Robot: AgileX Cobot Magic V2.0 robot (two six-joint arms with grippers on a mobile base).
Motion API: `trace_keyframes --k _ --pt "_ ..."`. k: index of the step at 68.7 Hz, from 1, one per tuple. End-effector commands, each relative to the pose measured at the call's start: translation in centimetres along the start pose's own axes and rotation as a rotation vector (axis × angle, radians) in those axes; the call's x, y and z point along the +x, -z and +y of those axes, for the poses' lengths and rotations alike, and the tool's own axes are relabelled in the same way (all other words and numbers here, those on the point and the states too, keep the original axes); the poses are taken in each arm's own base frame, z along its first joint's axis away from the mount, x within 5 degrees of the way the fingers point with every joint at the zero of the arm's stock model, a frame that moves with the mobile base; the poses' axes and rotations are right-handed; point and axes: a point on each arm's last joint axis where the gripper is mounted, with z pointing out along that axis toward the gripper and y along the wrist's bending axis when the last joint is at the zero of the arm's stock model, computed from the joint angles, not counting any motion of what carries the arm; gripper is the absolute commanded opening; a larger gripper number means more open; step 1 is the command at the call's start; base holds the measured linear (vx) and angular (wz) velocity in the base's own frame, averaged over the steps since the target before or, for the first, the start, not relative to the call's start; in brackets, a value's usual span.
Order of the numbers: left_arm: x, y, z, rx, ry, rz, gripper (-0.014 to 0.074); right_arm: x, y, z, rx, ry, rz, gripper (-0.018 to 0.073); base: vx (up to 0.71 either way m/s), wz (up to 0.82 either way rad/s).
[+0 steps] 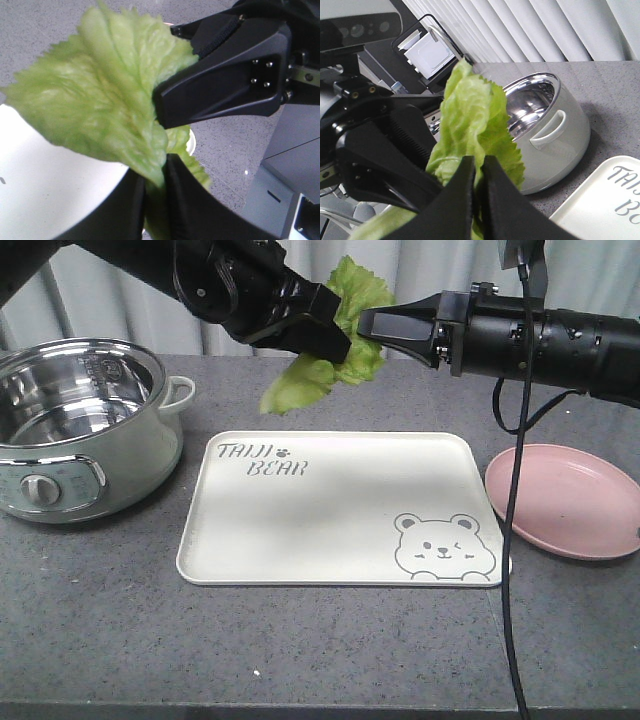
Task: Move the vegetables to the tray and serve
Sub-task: 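Carry the lettuce leaf with the right gripper onto the pink plate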
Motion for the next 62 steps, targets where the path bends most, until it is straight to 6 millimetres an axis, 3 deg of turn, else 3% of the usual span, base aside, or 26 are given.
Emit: trace_keyframes --k 1,18,36,47,62 --pt "-1.1 3.5 -3.0 0.041 -0.017 -0.111 0.0204 -2.3 0.7 2.9 -0.101 0.015 -0.127 -0.0006 0.0 0.0" --pt "-1.1 4.7 -3.7 0.031 -0.034 -0.133 0.0456 -2.3 0.7 2.9 -0.102 0.012 -0.126 -0.0006 0.0 0.0" --pt "-0.9 7.0 -4.6 -0.048 -0.065 -0.153 0.047 -2.8 1.5 2.8 -0.078 0.021 -0.145 -0.0006 0.0 0.0" --pt "-0.6 9.4 -5.2 -0.175 -0.121 -0.172 0.0448 -4.2 4.8 2.4 -0.002 0.021 -0.185 -0.0006 0.0 0.0" --pt "-0.2 12.1 -6.3 -0.263 -0.148 -0.209 0.0412 -5.0 11.3 1.2 0.204 0.019 -0.141 -0.0006 0.0 0.0"
